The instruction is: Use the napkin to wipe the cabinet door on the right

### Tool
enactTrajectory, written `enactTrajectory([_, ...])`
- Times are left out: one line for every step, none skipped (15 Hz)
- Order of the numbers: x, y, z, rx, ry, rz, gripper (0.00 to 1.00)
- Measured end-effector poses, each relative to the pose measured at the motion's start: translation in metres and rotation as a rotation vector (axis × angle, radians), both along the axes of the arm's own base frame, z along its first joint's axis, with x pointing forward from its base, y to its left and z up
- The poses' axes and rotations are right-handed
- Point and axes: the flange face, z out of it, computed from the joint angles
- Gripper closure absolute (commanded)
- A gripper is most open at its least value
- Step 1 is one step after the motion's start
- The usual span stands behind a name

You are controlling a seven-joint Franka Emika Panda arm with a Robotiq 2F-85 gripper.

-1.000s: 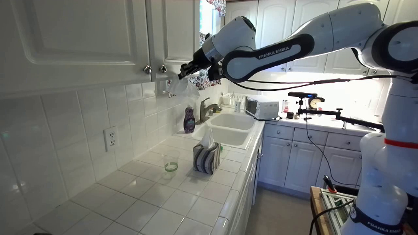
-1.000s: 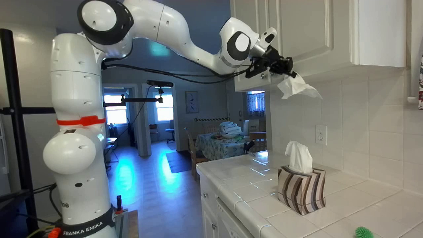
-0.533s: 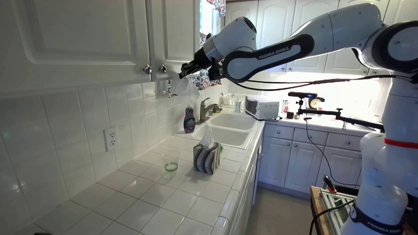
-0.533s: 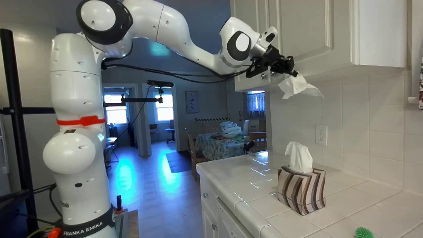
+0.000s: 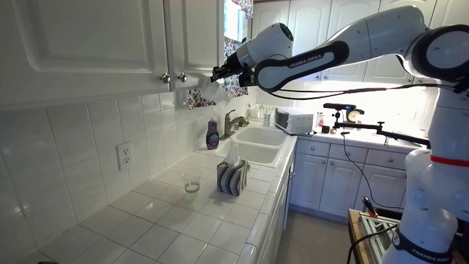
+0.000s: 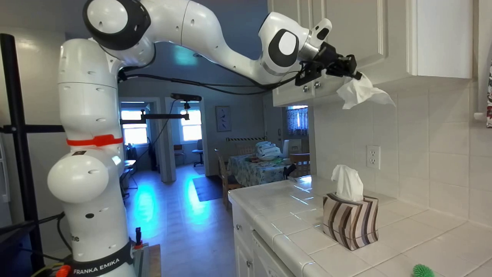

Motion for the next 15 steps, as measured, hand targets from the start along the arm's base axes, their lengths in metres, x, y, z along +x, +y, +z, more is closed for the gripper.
enactTrajectory([-0.001,-0.007,-0.001,0.004,-0.001,-0.013,1.00])
enactTrajectory([-0.001,-0.012,-0.002,0.007,0.000,-0.024,1.00])
enactTrajectory([-0.001,-0.017,-0.004,0.009,0.002,-0.032,1.00])
enactTrajectory([-0.001,-0.019,-0.006,0.011,0.004,-0.037,1.00])
enactTrajectory([-0.001,-0.020,-0.007,0.013,0.006,-0.039,1.00])
enactTrajectory([0.000,-0.020,-0.009,0.015,0.008,-0.040,1.00])
enactTrajectory([0.001,-0.020,-0.010,0.016,0.011,-0.040,1.00])
enactTrajectory([0.002,-0.019,-0.012,0.017,0.014,-0.040,1.00])
enactTrajectory([0.004,-0.017,-0.015,0.022,0.019,-0.037,1.00])
enactTrajectory([0.005,-0.015,-0.017,0.027,0.029,-0.036,1.00])
enactTrajectory([0.006,-0.010,-0.021,0.037,0.044,-0.029,1.00])
enactTrajectory([0.010,-0.001,-0.027,0.049,0.067,-0.014,1.00])
enactTrajectory([0.013,0.011,-0.035,0.062,0.097,0.007,1.00])
enactTrajectory([0.017,0.025,-0.043,0.076,0.131,0.034,1.00])
enactTrajectory([0.020,0.039,-0.051,0.092,0.165,0.061,1.00])
